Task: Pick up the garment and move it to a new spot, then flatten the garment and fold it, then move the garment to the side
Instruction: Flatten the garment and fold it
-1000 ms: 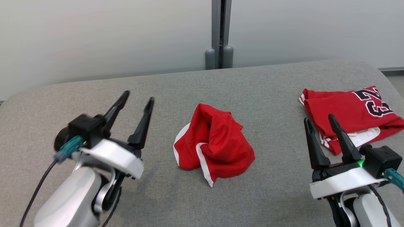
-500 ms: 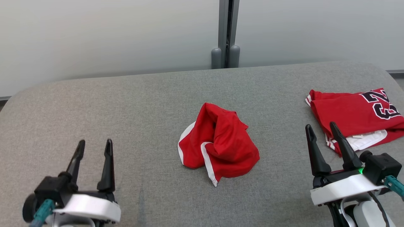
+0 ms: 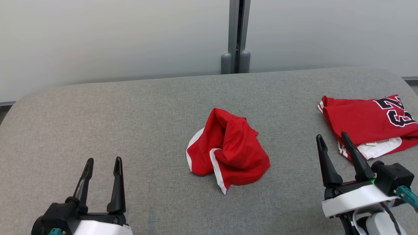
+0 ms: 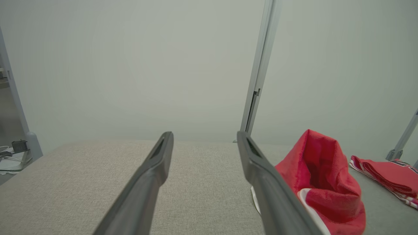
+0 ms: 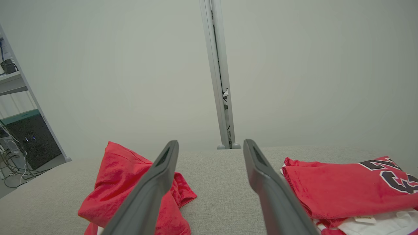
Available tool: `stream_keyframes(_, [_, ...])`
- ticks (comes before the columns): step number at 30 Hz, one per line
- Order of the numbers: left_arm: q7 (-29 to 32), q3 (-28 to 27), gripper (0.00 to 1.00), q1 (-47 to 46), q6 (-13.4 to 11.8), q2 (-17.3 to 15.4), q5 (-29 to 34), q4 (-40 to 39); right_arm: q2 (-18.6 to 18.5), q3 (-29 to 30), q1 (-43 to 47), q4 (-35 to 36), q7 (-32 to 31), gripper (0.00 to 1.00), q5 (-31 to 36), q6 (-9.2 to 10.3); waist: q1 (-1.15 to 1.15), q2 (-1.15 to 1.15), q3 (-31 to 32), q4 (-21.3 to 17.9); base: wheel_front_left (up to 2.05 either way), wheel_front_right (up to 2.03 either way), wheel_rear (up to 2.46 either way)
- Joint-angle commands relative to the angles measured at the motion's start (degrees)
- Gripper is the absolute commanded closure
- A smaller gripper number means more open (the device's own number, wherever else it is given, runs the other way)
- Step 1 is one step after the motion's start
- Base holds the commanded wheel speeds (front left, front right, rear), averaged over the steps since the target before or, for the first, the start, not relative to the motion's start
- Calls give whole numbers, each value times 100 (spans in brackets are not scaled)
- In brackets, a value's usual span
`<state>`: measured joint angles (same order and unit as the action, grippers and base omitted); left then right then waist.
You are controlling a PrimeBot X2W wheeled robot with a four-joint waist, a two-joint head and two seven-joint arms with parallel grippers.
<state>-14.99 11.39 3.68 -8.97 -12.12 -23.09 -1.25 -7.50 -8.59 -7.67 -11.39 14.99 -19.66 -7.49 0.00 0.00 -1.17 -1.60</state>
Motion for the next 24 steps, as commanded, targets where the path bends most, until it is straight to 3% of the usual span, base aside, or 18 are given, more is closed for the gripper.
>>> stream_keyframes(1, [-24, -101, 0, 74, 89, 49, 112, 33, -40, -9, 35, -2, 27, 0, 17, -1, 0, 0, 16, -5, 0, 0, 0])
stream_keyframes(9, [-25, -385, 0, 169, 401, 339, 396, 156, -42, -22, 38, -24, 27, 0, 23, -1, 0, 0, 54, -35, 0, 0, 0])
stream_keyframes(19, [-25, -561, 0, 166, 584, 529, 603, 249, -53, -45, 36, -48, 27, 0, 2, -1, 0, 0, 59, -19, 0, 0, 0])
stream_keyframes(24, [-25, -598, 0, 142, 655, 605, 664, 267, -140, -388, -13, -132, 21, 0, -63, -1, 0, 0, 47, 37, 0, 0, 0])
